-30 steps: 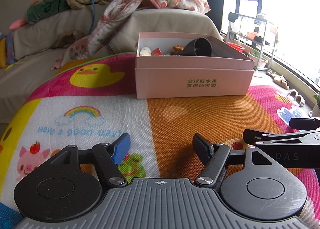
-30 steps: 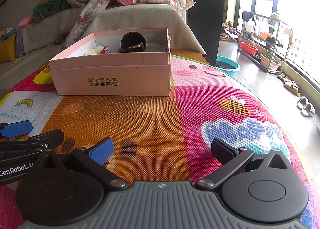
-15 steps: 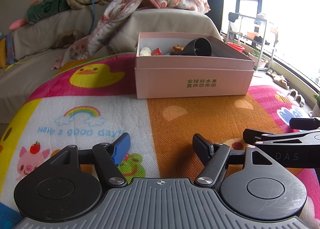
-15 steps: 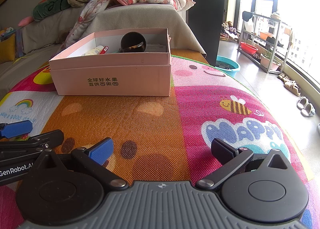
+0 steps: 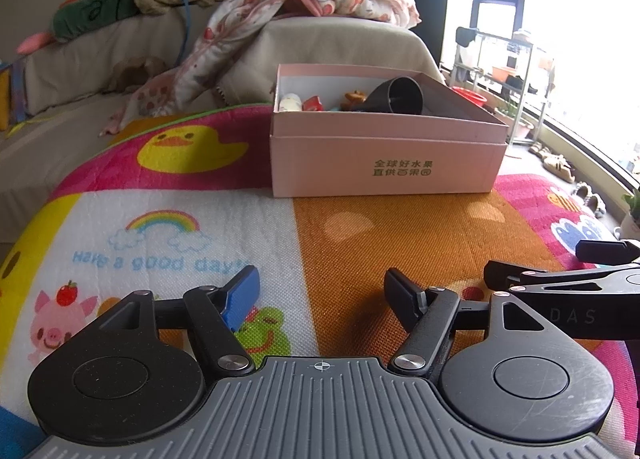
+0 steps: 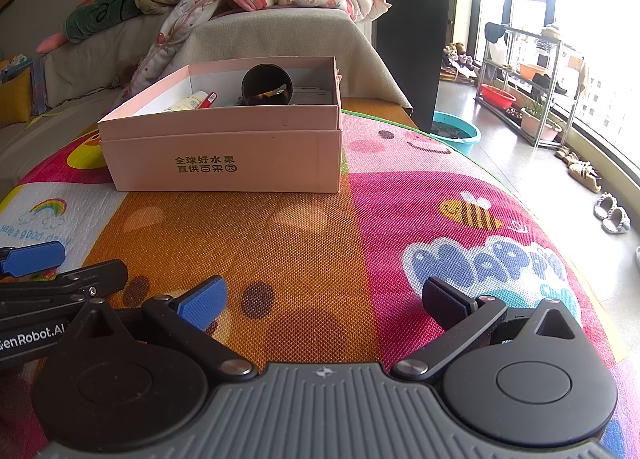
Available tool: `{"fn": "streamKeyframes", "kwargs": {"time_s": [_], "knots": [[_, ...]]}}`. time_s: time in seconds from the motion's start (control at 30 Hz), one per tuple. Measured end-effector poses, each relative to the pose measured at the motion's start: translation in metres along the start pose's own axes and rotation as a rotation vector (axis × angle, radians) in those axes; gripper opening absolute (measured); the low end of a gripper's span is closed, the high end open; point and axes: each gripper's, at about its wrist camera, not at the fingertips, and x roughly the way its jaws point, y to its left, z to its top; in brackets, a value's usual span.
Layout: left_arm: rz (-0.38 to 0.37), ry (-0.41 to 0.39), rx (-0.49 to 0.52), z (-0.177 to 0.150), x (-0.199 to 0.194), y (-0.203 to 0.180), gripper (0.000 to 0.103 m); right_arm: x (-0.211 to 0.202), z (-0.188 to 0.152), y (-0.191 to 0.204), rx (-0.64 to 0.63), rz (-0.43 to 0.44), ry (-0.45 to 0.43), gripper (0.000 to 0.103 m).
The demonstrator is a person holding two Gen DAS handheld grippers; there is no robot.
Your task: Organize rigid objects
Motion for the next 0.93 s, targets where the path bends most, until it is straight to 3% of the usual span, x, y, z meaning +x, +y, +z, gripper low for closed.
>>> {"fn": "streamKeyframes", "kwargs": {"time_s": [0.93], "knots": [[0.01,0.001,0.011,0.0007,0.0003,0.0,0.075,0.0003,0.0001,0.0001,0.0,0.0,0.0,0.103]]}}
